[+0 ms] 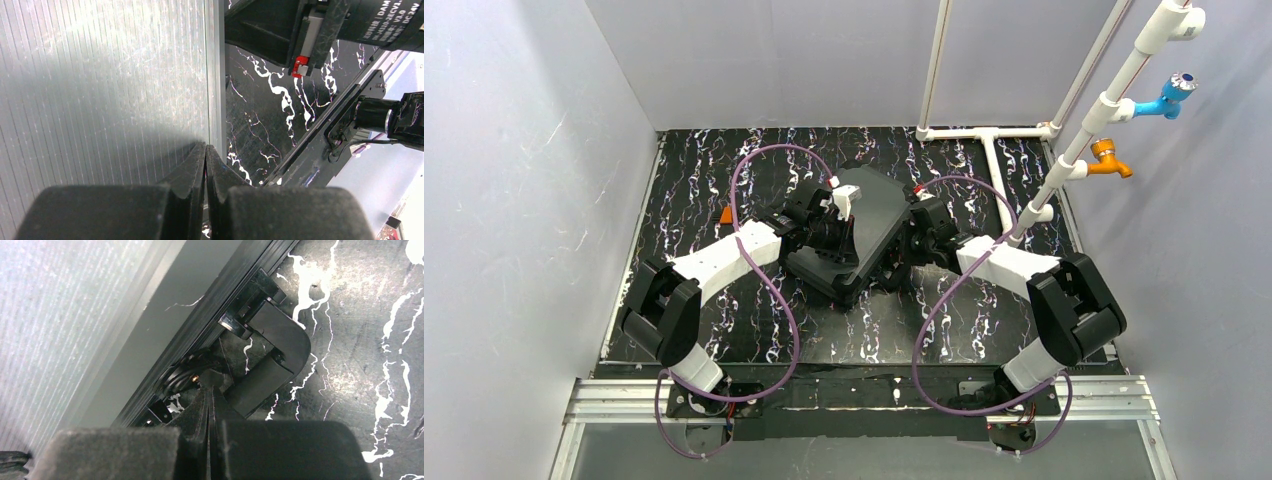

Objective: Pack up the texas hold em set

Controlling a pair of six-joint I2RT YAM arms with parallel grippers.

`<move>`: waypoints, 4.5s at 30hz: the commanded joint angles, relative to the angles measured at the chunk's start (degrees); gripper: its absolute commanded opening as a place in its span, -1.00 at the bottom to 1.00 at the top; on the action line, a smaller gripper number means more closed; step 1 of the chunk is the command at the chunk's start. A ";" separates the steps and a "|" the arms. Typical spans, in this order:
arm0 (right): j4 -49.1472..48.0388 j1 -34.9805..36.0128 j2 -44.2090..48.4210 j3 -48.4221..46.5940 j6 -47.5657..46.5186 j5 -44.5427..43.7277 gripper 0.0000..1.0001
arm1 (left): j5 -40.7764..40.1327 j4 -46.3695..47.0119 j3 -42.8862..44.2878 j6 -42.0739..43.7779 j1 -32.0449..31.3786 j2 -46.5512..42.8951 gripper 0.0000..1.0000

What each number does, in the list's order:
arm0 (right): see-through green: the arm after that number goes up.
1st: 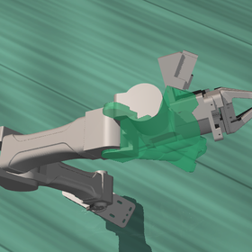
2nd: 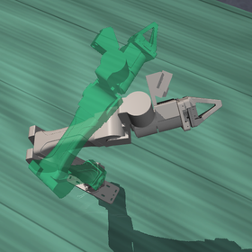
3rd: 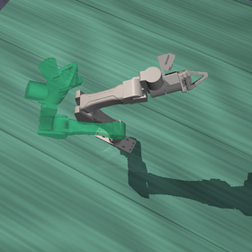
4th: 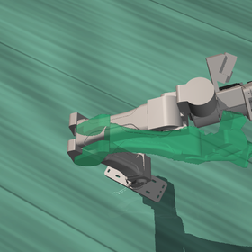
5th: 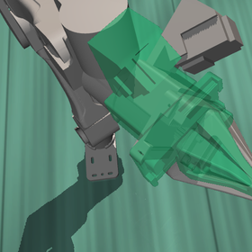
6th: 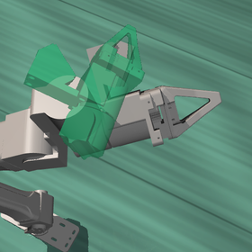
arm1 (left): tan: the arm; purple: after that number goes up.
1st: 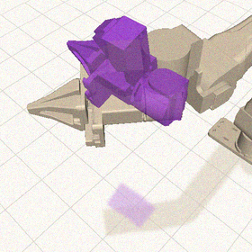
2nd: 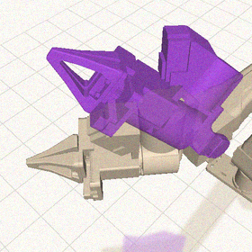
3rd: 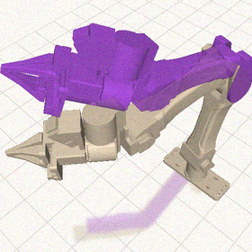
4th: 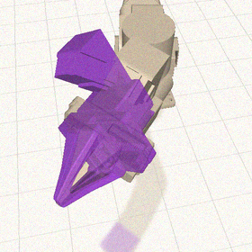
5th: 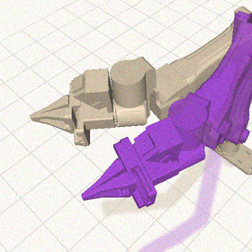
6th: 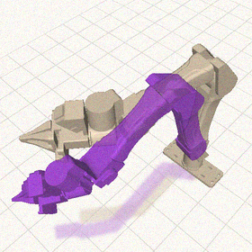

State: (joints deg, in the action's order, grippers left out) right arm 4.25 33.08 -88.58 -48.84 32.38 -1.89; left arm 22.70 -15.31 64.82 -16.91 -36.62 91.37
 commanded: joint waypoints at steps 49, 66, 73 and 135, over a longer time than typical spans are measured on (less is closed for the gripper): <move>-6.59 0.05 -9.13 -0.15 -0.56 -0.05 -0.97 | -2.66 -8.50 -1.45 1.79 -0.55 0.97 -1.00; -12.35 0.04 -14.03 1.22 -1.21 1.00 -0.97 | -2.36 -8.77 -1.12 1.70 -0.56 1.53 -1.00; -16.14 0.05 -16.15 2.77 2.07 -1.29 -0.97 | -2.13 -8.76 -1.15 0.90 -0.51 1.02 -1.00; 6.02 0.05 14.22 -19.67 -14.39 -5.87 0.92 | -42.96 -19.59 8.26 11.20 -0.47 -32.31 0.97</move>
State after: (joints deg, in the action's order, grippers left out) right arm 11.94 33.39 -77.76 -65.58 20.29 -7.79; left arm -12.56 -36.18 75.05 -8.51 -36.93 63.42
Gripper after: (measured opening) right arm 0.904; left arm 0.982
